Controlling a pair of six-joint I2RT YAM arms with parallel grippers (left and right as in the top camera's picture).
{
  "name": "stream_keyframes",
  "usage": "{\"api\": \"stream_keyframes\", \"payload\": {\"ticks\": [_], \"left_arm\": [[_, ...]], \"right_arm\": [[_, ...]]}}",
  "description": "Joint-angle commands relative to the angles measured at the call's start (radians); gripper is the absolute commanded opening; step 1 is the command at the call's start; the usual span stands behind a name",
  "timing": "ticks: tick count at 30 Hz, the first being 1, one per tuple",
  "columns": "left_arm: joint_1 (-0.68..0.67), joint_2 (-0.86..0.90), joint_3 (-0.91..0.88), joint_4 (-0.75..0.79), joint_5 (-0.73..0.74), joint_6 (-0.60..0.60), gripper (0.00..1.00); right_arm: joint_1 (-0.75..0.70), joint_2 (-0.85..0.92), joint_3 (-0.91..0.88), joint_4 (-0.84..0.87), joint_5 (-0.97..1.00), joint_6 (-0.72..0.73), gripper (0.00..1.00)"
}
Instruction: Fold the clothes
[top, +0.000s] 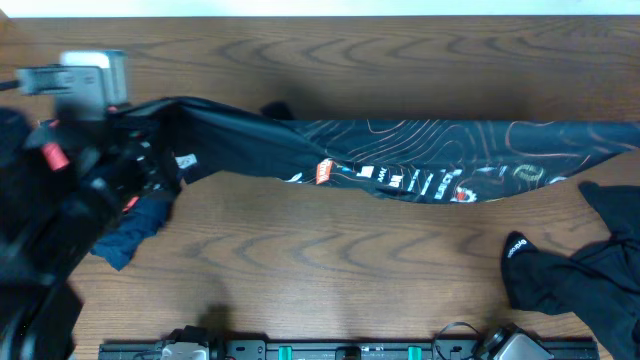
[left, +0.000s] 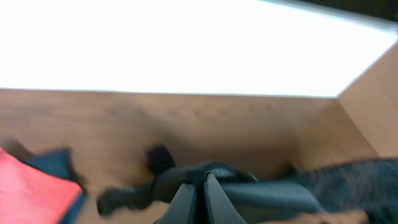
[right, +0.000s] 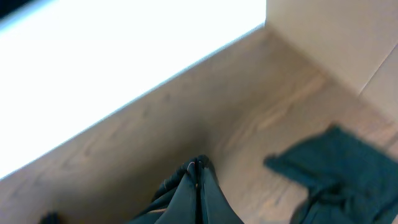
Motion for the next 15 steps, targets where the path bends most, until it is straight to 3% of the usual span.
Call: {"api": "stream_keyframes", "payload": {"ticks": [1,7,15], "left_arm": [[0.005,0.0,0.06,0.013,-0.105,0.017,0.06],[0.005,0.101,0.06,0.024,-0.101,0.018,0.06],[0.005,0.454,0.06,0.109,-0.101,0.018,0.06]], "right_arm": [[-0.013,-0.005,0.08,-0.002,-0.001,-0.011,0.01],[-0.011,0.057,0.072,-0.013,-0.001,-0.011,0.01],[0.068,0.315,0.062,0.022,-0.002,-0.018,0.01]]}}
